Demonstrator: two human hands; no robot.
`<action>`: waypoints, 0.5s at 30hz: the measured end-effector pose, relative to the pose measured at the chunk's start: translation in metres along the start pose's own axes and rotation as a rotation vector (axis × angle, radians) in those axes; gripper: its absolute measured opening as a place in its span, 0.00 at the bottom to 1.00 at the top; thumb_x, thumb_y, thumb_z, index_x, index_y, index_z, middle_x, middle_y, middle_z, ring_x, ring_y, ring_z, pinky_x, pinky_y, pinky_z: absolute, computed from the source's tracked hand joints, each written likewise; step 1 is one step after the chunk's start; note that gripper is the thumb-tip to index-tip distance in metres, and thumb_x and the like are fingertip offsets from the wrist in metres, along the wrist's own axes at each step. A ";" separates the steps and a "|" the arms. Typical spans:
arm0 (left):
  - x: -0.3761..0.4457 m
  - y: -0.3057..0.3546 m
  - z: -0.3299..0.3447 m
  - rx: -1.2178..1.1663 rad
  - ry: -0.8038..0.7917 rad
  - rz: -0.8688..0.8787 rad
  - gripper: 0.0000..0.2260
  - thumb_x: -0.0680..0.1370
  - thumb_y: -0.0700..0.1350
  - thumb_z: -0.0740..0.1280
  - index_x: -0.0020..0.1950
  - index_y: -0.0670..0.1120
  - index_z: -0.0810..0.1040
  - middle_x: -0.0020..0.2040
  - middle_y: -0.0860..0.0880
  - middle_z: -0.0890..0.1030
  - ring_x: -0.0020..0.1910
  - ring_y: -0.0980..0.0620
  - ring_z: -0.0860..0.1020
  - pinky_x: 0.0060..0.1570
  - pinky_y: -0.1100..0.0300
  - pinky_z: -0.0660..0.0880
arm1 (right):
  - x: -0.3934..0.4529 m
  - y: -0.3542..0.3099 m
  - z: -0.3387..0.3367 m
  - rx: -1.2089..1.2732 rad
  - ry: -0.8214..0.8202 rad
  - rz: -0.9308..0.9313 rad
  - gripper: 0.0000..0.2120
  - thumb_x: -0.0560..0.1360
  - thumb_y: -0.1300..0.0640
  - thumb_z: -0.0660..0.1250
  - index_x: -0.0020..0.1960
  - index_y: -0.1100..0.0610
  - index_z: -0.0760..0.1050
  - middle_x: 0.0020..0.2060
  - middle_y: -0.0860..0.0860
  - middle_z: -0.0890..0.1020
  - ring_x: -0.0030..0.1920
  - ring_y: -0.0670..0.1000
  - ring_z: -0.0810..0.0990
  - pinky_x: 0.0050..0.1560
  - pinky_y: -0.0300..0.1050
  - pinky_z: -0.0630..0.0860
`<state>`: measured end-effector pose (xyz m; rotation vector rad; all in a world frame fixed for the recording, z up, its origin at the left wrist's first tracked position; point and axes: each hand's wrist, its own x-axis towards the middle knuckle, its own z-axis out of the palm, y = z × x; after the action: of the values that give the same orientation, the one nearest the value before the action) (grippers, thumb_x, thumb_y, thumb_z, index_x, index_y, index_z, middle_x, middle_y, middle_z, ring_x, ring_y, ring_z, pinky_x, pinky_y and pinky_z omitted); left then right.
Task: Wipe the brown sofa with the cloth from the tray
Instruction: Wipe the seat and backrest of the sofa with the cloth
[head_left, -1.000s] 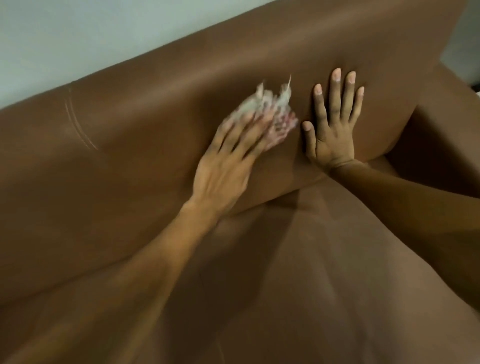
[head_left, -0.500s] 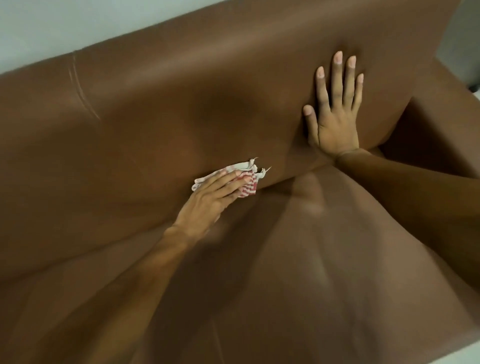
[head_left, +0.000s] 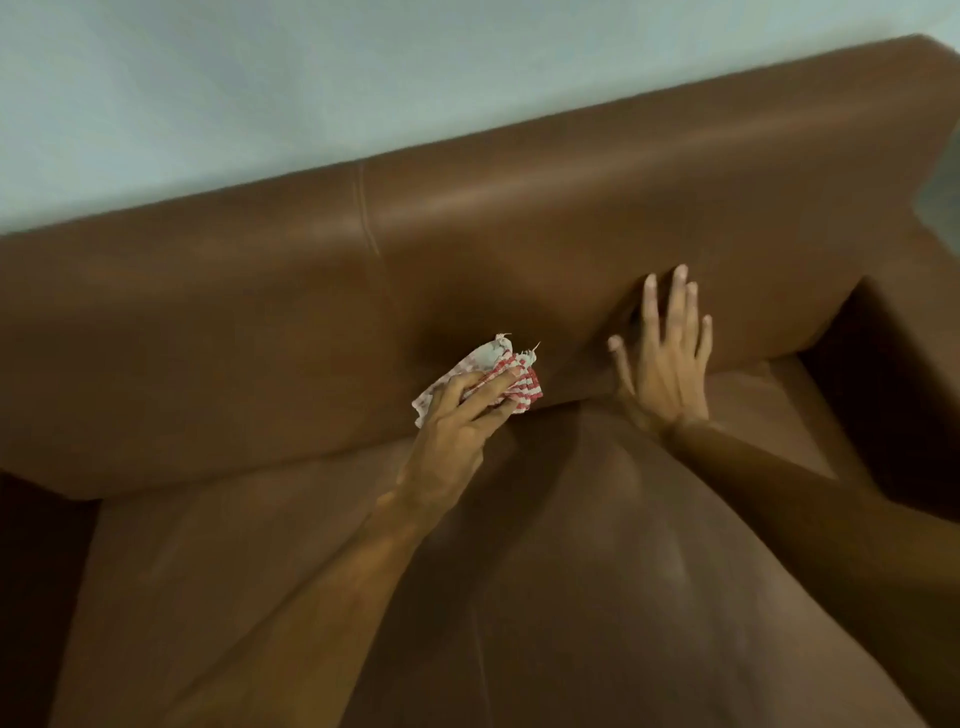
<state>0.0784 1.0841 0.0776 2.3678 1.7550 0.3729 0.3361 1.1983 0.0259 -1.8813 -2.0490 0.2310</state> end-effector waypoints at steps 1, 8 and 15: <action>-0.006 -0.002 -0.007 0.006 0.014 -0.016 0.25 0.74 0.23 0.73 0.67 0.42 0.87 0.74 0.45 0.82 0.67 0.36 0.83 0.68 0.42 0.83 | -0.011 -0.012 0.001 0.018 -0.048 -0.048 0.38 0.90 0.42 0.56 0.93 0.53 0.44 0.92 0.57 0.41 0.92 0.61 0.43 0.89 0.70 0.50; -0.062 -0.021 -0.056 -0.006 0.138 -0.160 0.24 0.74 0.23 0.73 0.67 0.40 0.86 0.77 0.46 0.80 0.66 0.36 0.82 0.64 0.41 0.84 | -0.068 -0.120 0.023 0.149 -0.267 -0.328 0.35 0.90 0.41 0.50 0.93 0.49 0.44 0.92 0.50 0.41 0.92 0.54 0.42 0.91 0.64 0.51; -0.165 -0.047 -0.089 0.054 0.300 -0.341 0.29 0.71 0.20 0.71 0.68 0.40 0.86 0.78 0.46 0.79 0.68 0.41 0.75 0.64 0.43 0.84 | -0.110 -0.200 0.019 0.226 -0.356 -0.458 0.34 0.91 0.41 0.50 0.93 0.48 0.44 0.92 0.47 0.41 0.92 0.52 0.40 0.91 0.61 0.47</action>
<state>-0.0372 0.9393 0.1331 2.0721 2.2793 0.6609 0.1499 1.0708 0.0623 -1.2635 -2.4936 0.6820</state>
